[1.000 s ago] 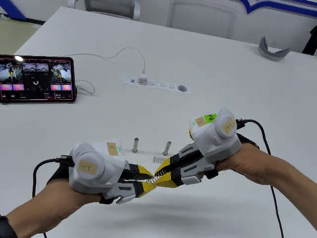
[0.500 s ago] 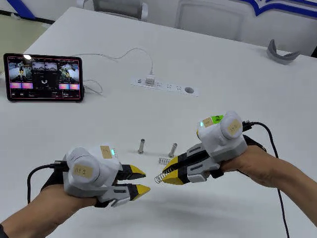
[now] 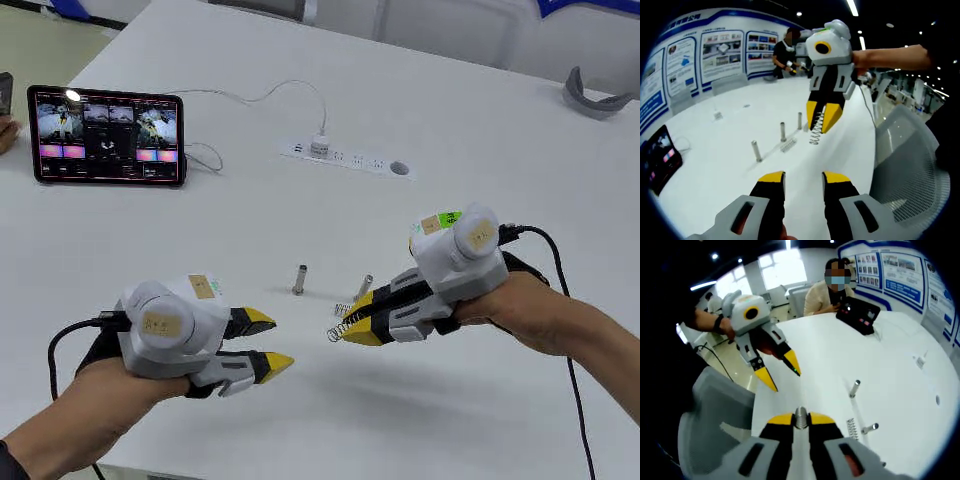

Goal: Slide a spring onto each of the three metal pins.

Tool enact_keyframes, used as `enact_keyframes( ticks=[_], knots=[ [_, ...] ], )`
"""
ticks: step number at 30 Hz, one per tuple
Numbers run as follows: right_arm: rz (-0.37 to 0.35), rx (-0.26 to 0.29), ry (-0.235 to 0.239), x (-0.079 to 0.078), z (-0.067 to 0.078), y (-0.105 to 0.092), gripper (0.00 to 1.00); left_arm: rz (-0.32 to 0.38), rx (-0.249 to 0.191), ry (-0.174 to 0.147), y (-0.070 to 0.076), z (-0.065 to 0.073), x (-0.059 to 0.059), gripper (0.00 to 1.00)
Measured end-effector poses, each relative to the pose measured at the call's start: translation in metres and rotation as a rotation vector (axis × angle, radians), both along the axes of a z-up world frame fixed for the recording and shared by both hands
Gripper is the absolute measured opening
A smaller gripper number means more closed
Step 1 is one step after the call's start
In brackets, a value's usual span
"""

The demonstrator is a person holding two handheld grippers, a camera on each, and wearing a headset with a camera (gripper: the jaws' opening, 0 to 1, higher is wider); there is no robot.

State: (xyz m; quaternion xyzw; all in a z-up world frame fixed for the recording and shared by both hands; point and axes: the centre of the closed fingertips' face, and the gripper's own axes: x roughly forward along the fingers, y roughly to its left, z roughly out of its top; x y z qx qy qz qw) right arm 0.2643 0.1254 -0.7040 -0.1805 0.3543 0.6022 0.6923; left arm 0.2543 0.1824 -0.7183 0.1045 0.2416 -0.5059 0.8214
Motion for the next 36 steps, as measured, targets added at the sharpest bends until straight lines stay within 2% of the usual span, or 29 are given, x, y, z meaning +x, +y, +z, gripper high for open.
enact_keyframes(
  ticks=[14,24,36],
  knots=[
    [0.021,-0.067,-0.024,0.019,-0.012,0.001,0.12,0.121,0.013,0.020,0.030,-0.012,0.010,0.42],
    [0.026,-0.106,-0.044,0.041,-0.017,0.004,0.12,0.173,0.020,0.036,0.043,-0.019,0.012,0.49],
    [0.027,-0.152,-0.060,0.065,-0.020,0.005,0.12,0.219,0.020,0.049,0.056,-0.020,0.014,0.56]
  ],
)
